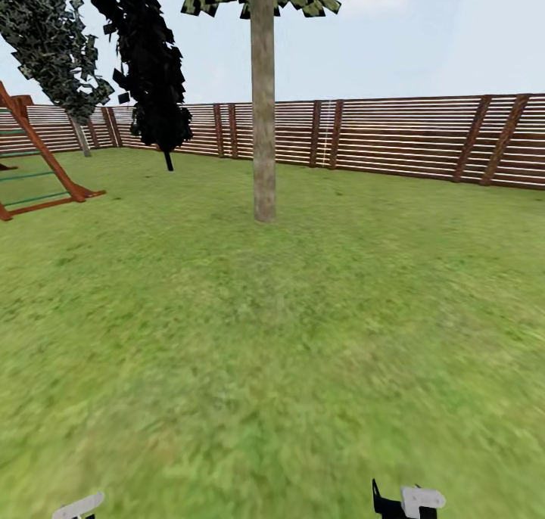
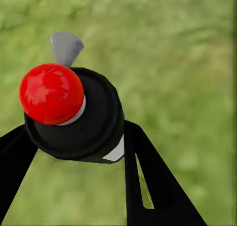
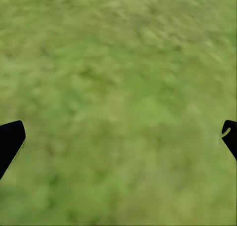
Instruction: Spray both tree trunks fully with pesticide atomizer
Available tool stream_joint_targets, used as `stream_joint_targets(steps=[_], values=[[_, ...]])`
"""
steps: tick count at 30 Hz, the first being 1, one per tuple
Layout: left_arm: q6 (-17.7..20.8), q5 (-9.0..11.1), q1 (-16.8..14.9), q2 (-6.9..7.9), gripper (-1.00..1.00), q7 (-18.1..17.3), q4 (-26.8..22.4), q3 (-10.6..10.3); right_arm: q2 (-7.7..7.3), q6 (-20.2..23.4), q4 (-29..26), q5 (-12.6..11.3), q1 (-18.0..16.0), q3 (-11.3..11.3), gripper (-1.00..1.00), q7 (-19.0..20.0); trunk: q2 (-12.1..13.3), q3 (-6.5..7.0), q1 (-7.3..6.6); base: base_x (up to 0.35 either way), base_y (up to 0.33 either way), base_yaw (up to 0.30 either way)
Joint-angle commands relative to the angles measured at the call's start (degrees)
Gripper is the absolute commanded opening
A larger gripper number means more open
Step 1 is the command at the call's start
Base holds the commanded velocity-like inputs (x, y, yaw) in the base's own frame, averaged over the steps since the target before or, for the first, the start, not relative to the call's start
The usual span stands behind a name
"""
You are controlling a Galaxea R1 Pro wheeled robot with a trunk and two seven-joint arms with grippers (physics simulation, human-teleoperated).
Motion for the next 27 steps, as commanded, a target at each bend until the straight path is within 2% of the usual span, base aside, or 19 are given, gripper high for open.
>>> stream_joint_targets(steps=[1, 27], values=[[-0.16, -0.12, -0.03, -0.01, -1.00, 0.03, 0.02, 0.28, -0.01, -0.18, 0.08, 0.60, -0.05, -0.29, 1.00, -0.30, -0.02, -0.05, 0.03, 0.340, 0.000, 0.000], [-0.17, -0.12, -0.03, -0.01, -1.00, 0.03, 0.02, 0.28, -0.01, -0.18, 0.06, 0.60, -0.05, -0.29, 1.00, -0.30, -0.02, -0.05, 0.03, 0.340, 0.000, 0.000]])
